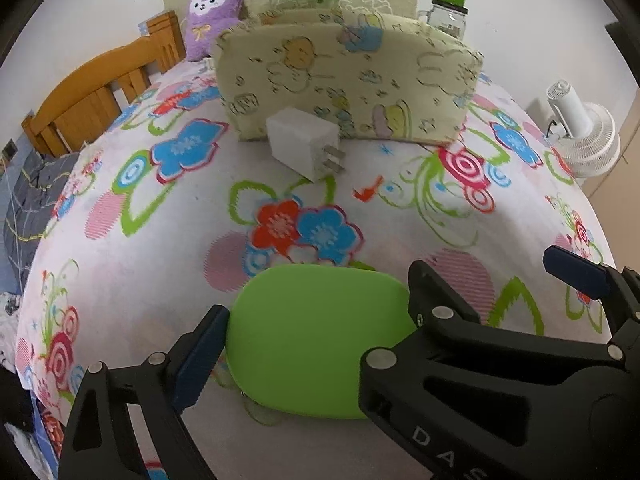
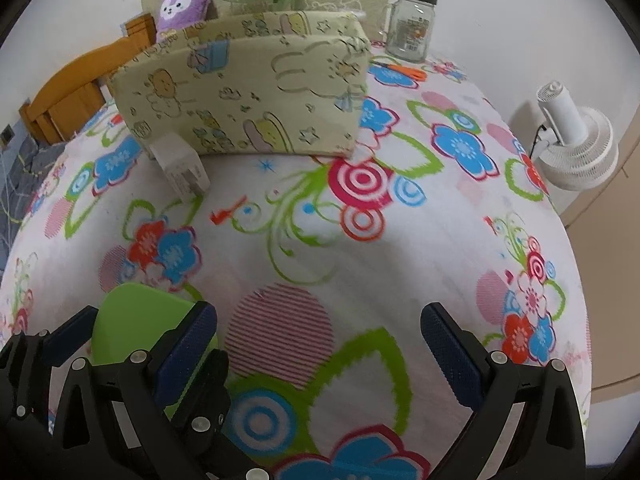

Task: Organize rigid objects
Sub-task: 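Grasp the green oval case with the left tool while the right tool grasps the white charger plug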

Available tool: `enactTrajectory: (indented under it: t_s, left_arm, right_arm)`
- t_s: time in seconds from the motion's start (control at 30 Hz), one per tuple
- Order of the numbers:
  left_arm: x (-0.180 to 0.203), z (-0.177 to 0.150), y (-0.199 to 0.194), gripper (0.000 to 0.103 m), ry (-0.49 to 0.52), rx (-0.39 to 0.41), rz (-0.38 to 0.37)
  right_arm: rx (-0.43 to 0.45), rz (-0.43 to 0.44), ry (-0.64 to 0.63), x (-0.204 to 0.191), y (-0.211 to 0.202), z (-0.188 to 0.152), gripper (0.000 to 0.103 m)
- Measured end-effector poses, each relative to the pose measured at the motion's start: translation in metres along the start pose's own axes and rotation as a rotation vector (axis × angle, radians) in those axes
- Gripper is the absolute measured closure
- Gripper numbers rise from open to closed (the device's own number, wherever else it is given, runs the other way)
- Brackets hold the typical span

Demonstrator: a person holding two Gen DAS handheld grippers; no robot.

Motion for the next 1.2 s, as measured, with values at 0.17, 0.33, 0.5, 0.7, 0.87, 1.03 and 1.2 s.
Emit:
enactTrajectory:
  t_s: [0.17,0.33,0.5,0.7,0.87,1.03,1.2]
  left_arm:
    - [-0.015,0.015,0.001,0.008,0.0,0.016,0.018]
    - [-0.032,0.032,0.006,0.008,0.001,0.013,0.02]
    - [-0.043,0.047,0.013,0.008,0.024,0.01,0.005]
    - [-0.054,0.06,0.025,0.008,0.036,-0.013,-0.015]
    - [-0.063,0.067,0.037,0.008,0.031,-0.04,-0.033]
    - [-0.073,0.074,0.045,0.008,0.033,-0.048,-0.038]
    - [-0.084,0.082,0.057,0.008,0.031,-0.069,-0.038]
  right_arm:
    - [0.02,0.016,-0.002,-0.014,0.002,0.015,0.0]
    - [0.034,0.024,-0.009,-0.031,0.009,0.034,0.0]
    - [0.05,0.033,-0.018,-0.043,0.016,0.05,0.0]
    - [0.038,0.031,-0.019,-0.055,0.028,0.064,0.003]
    - [0.019,0.036,-0.041,-0.065,0.039,0.072,0.011]
    - [0.016,0.047,-0.052,-0.075,0.048,0.08,0.013]
    - [0.011,0.056,-0.064,-0.084,0.059,0.09,0.019]
Point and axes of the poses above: each gripper's, at about its wrist camera, not at the fingertips, and y roughly the way its jaws point, x to its right, z to its top, the point moved 3 cm from there along y, roughly the way its jaws point, and after that the axes turned 1 degree about z, right-handed, at the moved point
